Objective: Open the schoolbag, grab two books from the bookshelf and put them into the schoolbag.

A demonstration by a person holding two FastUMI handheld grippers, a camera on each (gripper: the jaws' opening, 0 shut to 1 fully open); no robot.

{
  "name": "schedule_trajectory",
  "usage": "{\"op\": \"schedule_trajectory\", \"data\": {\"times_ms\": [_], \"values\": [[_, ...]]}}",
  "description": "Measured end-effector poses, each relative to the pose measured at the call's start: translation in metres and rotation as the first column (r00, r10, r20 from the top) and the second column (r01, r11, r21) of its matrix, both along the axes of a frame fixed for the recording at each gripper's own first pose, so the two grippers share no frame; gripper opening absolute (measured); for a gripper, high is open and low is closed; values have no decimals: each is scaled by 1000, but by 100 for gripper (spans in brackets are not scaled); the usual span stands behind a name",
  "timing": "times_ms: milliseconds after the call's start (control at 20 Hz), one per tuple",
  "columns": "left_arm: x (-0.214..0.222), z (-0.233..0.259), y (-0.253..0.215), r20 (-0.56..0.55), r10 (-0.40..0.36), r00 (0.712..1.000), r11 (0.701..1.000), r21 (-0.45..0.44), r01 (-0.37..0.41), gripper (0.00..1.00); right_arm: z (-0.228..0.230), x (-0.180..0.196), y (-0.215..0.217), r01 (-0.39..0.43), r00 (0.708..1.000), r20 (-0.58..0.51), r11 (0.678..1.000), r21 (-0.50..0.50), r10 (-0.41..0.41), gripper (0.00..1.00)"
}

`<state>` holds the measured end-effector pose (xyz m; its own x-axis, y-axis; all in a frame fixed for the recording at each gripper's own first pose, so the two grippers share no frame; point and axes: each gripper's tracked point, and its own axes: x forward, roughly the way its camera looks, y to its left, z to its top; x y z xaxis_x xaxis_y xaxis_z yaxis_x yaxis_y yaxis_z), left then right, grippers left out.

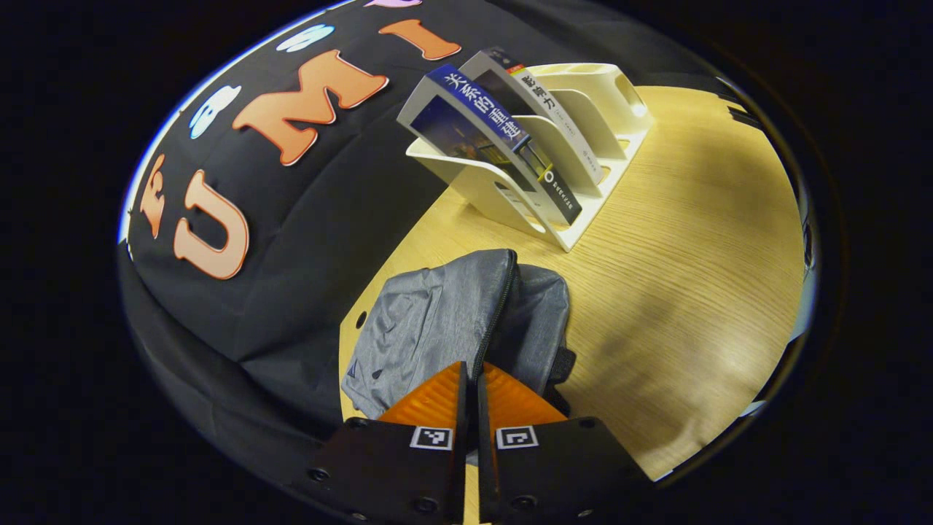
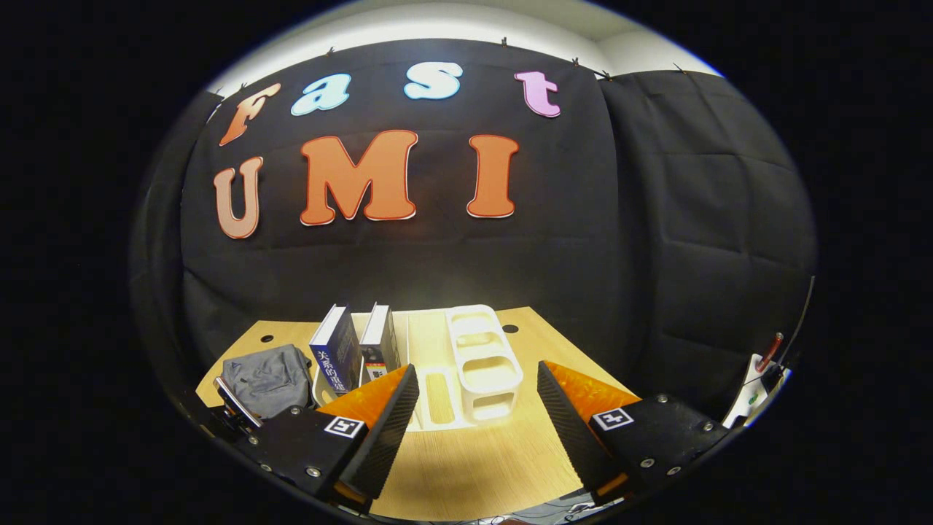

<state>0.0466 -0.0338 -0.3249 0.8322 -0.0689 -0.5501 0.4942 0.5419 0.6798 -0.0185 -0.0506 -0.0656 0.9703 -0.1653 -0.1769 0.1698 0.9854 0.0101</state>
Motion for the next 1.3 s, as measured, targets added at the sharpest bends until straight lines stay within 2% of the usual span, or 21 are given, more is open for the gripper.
{"op": "schedule_trajectory", "data": {"times_ms": [200, 400, 500, 600, 1000, 1300], "values": [[-1, -8, 2, -148, -7, 989, 999, -48, 0, 4, -6, 7, 9, 17, 1000, -15, 998, 61, -16, 97], [4, 2, -1, -215, -80, 973, 995, -79, 64, 0, -10, 12, 29, 37, 999, -24, 998, 51, -36, 98], [6, 8, -1, -238, -122, 963, 990, -94, 103, 1, -6, 13, 41, 32, 999, -13, 999, 43, -32, 98], [7, 16, 3, -265, -139, 954, 987, -119, 110, 1, -1, 15, 50, 33, 999, 0, 999, 35, -33, 98], [30, 75, 20, -263, -179, 948, 968, -218, 122, 1, 0, 16, 73, 51, 999, -10, 996, 73, -51, 98], [51, 116, 30, -228, -185, 956, 961, -247, 127, 1, -3, 8, 82, 63, 998, -36, 996, 64, -61, 98]]}}
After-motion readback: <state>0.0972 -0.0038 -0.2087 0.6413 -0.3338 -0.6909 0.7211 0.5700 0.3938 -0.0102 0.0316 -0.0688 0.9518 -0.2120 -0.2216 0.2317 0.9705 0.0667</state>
